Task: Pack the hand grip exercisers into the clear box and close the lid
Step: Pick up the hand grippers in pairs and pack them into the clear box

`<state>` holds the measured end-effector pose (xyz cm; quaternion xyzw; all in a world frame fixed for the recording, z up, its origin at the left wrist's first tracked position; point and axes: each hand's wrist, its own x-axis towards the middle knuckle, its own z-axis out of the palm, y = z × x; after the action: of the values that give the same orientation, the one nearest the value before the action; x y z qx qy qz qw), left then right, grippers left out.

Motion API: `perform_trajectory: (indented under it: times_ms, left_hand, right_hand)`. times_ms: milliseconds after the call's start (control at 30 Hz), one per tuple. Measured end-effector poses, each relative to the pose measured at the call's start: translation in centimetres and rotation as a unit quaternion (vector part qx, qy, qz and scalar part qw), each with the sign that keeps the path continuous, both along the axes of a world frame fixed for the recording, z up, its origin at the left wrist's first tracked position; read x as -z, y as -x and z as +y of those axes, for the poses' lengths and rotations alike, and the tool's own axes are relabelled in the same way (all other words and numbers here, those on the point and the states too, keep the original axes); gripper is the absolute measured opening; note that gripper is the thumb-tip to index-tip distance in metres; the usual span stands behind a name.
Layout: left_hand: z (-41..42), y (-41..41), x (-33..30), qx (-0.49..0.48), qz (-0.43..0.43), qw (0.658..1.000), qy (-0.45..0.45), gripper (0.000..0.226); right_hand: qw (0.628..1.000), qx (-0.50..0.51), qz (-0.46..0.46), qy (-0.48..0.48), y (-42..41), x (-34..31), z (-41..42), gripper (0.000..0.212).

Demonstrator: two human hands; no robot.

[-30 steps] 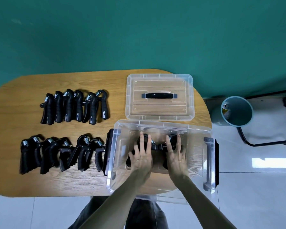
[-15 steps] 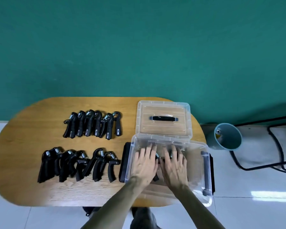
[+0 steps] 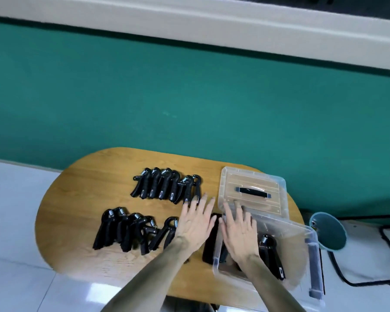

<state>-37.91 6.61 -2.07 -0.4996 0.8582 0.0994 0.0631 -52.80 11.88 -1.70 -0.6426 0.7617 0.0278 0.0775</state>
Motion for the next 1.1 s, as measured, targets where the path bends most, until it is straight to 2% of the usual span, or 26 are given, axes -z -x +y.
perform_trajectory:
  times_ms: [433,667,900,1100]
  left_hand:
    - [-1.9,-18.2,0.4,-0.079,-0.053,0.995,-0.036,0.063]
    - [-2.5,-23.9,0.9,-0.115,-0.086,0.988,-0.062,0.063]
    - [-1.2,-28.0,5.2,-0.153,-0.088,0.977,-0.121,0.069]
    - [-2.8,-30.7,10.1,-0.214,-0.053,0.967,-0.124,0.079]
  right_hand:
    - [0.997,-0.052,0.021,-0.045,-14.9,-0.1,-4.2,0.065]
    - [0.994,-0.086,0.022,-0.06,-20.7,0.2,-6.4,0.065]
    - [0.99,-0.109,0.017,-0.092,-23.2,3.6,-8.3,0.065]
    - [0.989,-0.09,-0.005,-0.116,-25.8,6.0,-11.6,0.067]
